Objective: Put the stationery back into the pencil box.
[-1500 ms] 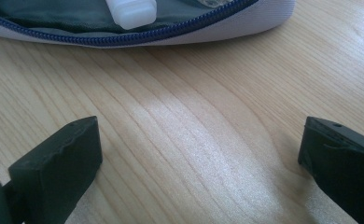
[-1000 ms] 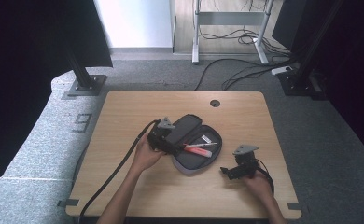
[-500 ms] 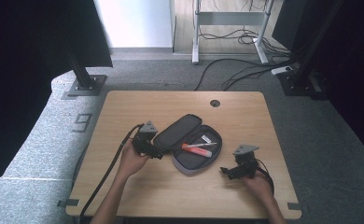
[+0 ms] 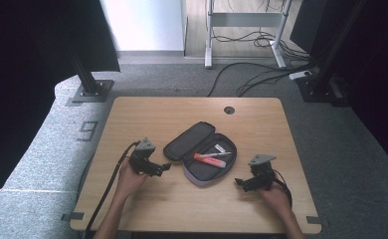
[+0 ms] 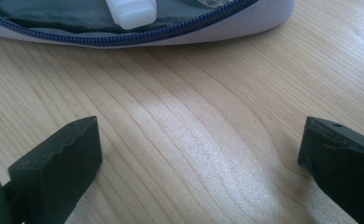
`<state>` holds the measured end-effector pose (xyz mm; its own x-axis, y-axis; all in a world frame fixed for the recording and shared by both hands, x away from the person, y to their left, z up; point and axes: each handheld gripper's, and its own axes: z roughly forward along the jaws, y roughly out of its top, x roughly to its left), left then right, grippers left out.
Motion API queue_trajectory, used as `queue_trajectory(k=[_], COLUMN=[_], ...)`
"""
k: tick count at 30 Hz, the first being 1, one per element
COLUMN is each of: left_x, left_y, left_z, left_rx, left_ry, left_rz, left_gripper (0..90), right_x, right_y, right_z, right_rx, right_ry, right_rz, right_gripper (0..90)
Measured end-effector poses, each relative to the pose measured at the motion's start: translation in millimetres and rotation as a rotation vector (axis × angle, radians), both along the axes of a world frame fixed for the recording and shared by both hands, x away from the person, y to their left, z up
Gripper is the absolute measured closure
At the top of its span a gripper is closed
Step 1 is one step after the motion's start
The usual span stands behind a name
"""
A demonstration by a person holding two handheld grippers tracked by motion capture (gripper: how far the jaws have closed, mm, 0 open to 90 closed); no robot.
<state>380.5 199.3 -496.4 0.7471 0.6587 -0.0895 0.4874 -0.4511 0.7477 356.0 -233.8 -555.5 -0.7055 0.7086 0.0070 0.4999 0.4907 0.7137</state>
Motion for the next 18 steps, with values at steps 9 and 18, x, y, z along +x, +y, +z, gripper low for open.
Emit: queue_trajectory(k=[9, 18], left_x=[-6.8, -7.3], left_y=[14.3, 17.4], left_z=[-21.2, -36.8], left_rx=[0.016, 0.054], left_ry=[0.01, 0.021], left_rz=[0.025, 0.037], left_gripper=[0.0, 0.0], right_x=[0.0, 0.0], right_y=[0.0, 0.0], right_z=[0.0, 0.0], right_rx=[0.0, 0.0], right_ry=[0.0, 0.0], right_rz=[0.0, 0.0], right_gripper=[0.0, 0.0])
